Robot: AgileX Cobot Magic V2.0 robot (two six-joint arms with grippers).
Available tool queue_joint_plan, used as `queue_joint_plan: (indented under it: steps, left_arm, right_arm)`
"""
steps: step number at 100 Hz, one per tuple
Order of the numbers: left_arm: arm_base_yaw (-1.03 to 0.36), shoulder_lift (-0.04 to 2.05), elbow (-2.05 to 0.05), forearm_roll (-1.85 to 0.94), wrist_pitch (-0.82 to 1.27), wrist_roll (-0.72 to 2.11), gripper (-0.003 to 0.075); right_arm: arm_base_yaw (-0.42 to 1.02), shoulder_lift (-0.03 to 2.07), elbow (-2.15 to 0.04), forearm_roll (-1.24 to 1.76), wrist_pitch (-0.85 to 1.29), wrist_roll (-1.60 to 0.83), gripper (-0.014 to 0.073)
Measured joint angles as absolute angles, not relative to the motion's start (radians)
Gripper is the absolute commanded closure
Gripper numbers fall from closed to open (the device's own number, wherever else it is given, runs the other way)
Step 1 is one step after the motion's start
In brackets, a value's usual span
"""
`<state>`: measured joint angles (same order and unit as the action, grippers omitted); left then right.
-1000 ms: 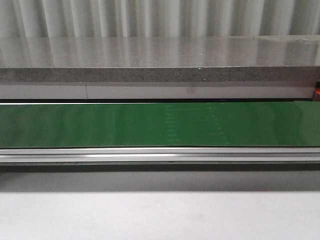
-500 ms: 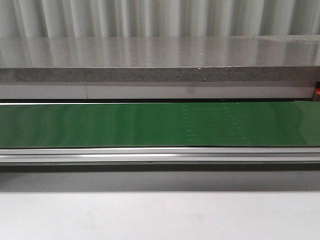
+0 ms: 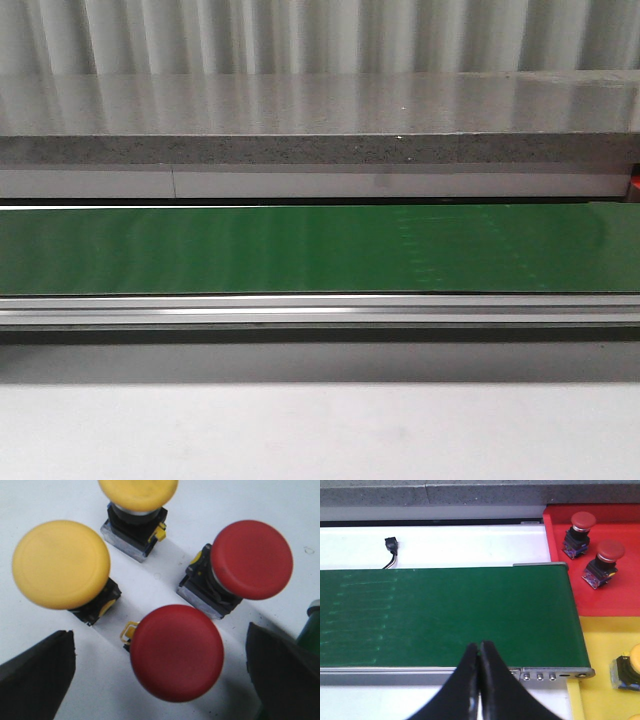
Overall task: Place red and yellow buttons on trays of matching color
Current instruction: 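Lower the left gripper and grasp a red push button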
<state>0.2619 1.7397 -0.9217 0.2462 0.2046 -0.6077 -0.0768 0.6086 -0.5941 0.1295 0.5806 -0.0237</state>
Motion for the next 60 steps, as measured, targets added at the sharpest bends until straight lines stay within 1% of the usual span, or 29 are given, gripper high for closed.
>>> queue_joint_plan:
  steps: [8,15,32,41,53,60]
  left_arm:
    - [0.262,1.740,-0.922,0.246,0.206,-0.608,0.0176]
    - [0.262,1.740,-0.922,0.246,0.208,-0.608,0.0262]
    - [0.262,1.740,-0.922,0.246,0.213,-0.608,0.0533]
    - [0.262,1.732,-0.922,0.246,0.218,-0.608,0.0644]
    - [0.262,1.691,-0.922,0.246,0.236,-0.608,0.0737]
    - [0.262,1.655,-0.922,0.246,0.257,-0.608,0.0740]
  right_arm:
    - [-0.077,0.609,-0.594,0.130,0.581,-0.024,0.0661]
    - [-0.077,0.609,-0.594,0.130,0.581,-0.024,0.0661]
    - [-0.077,0.609,-0.594,0.130,0.581,-0.024,0.0661]
    - [-0.077,0.609,-0.594,0.130,0.581,-0.024,0.0661]
    - [-0.077,0.609,-0.594,0.130,0.581,-0.024,0.0661]
    - [-0.077,0.609,-0.594,0.130,0.581,-0.024,0.0661]
